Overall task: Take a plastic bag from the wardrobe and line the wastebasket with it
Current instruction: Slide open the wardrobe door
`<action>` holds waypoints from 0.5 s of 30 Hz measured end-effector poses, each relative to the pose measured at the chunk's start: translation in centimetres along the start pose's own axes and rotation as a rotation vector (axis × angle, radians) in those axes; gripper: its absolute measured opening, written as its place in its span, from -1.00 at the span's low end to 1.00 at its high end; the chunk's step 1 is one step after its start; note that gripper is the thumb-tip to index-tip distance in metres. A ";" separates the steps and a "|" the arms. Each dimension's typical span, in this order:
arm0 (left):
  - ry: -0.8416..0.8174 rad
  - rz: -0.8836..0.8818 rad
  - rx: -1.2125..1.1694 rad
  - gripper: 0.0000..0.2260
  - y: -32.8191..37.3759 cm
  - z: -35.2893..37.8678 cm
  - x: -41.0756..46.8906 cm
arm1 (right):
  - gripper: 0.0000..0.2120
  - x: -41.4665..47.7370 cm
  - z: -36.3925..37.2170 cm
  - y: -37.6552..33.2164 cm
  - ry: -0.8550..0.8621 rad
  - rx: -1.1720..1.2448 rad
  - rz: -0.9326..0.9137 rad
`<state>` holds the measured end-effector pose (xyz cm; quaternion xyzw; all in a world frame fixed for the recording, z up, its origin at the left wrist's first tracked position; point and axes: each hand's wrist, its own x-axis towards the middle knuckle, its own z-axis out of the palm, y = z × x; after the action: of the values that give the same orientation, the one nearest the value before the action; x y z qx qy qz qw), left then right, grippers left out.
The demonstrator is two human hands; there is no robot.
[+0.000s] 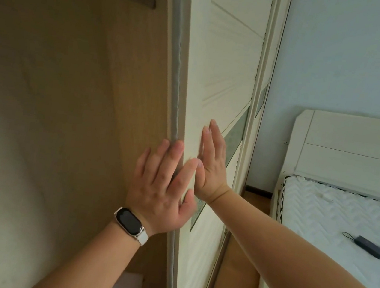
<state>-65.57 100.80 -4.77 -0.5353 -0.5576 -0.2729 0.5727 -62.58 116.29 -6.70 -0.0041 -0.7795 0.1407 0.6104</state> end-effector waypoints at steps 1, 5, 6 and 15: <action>0.005 -0.001 0.001 -0.49 0.0 0.6 0.1 | -0.46 0.1 0.1 0.6 0.001 -0.002 -0.002; 0.003 -0.002 0.013 -0.47 -0.2 3.5 0.5 | -0.46 1.0 0.2 3.2 0.007 0.016 -0.007; 0.003 -0.002 0.016 -0.47 -0.2 4.2 0.6 | -0.46 1.1 0.2 3.8 0.009 0.020 -0.008; -0.054 -0.034 0.050 -0.48 0.3 10.2 2.1 | -0.47 2.8 0.7 10.3 -0.009 0.046 0.003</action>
<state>-68.37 110.83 -4.88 -0.5182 -0.5888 -0.2540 0.5659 -65.69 126.49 -6.53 0.0090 -0.7787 0.1595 0.6067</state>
